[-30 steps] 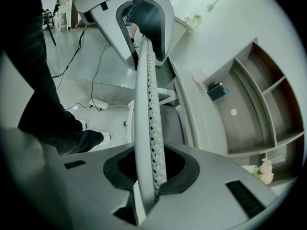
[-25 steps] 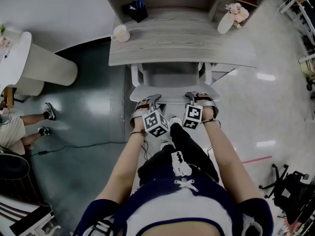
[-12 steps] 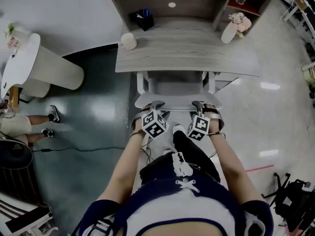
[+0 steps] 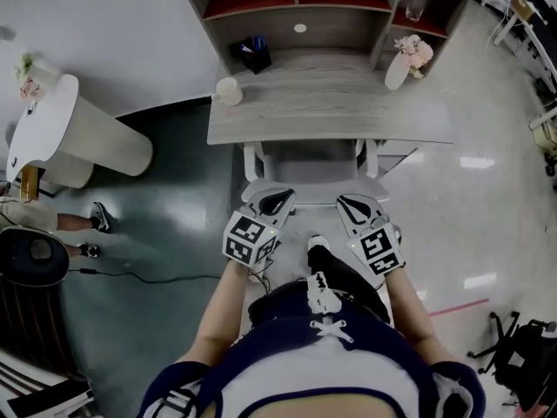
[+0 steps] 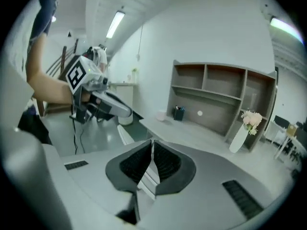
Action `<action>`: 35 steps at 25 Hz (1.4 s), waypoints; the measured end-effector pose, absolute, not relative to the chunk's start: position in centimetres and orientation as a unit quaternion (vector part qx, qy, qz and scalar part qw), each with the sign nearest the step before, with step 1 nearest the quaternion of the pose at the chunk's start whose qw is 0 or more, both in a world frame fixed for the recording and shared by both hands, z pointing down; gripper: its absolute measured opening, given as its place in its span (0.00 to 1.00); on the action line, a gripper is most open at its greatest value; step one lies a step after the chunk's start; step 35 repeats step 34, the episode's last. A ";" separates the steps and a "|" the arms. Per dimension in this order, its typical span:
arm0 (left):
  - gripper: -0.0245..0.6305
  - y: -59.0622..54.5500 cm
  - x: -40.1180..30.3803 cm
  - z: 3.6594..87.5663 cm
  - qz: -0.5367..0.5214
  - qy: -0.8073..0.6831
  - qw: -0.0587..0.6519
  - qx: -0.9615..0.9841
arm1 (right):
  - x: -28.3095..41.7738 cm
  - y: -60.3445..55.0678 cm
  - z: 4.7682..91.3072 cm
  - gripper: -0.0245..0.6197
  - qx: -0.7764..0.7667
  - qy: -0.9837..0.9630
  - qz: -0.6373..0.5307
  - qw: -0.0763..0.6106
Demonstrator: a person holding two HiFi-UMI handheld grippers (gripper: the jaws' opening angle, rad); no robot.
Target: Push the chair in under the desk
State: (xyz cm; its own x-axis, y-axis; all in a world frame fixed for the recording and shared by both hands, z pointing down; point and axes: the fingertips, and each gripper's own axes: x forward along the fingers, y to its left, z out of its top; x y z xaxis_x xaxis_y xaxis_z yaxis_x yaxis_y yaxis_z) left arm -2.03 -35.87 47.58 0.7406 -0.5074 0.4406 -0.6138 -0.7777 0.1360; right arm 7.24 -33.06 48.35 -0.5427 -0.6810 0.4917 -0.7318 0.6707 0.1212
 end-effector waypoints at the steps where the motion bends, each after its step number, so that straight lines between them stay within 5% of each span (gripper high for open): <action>1: 0.05 -35.6 -1.8 46.7 0.171 -0.306 0.145 0.925 | 6.9 -32.9 47.3 0.07 0.409 -0.881 0.061 0.232; 7: 0.05 -33.3 -0.6 42.5 0.106 -0.310 0.141 0.934 | 5.2 -32.1 42.2 0.06 0.429 -0.889 0.134 0.087; 11: 0.05 -31.6 0.2 41.2 0.084 -0.306 0.136 0.938 | 4.3 -31.0 40.9 0.06 0.428 -0.888 0.163 0.049; 35: 0.05 -23.6 -0.8 40.9 0.063 -0.305 0.144 0.939 | 0.2 -23.6 40.6 0.05 0.442 -0.882 0.154 0.060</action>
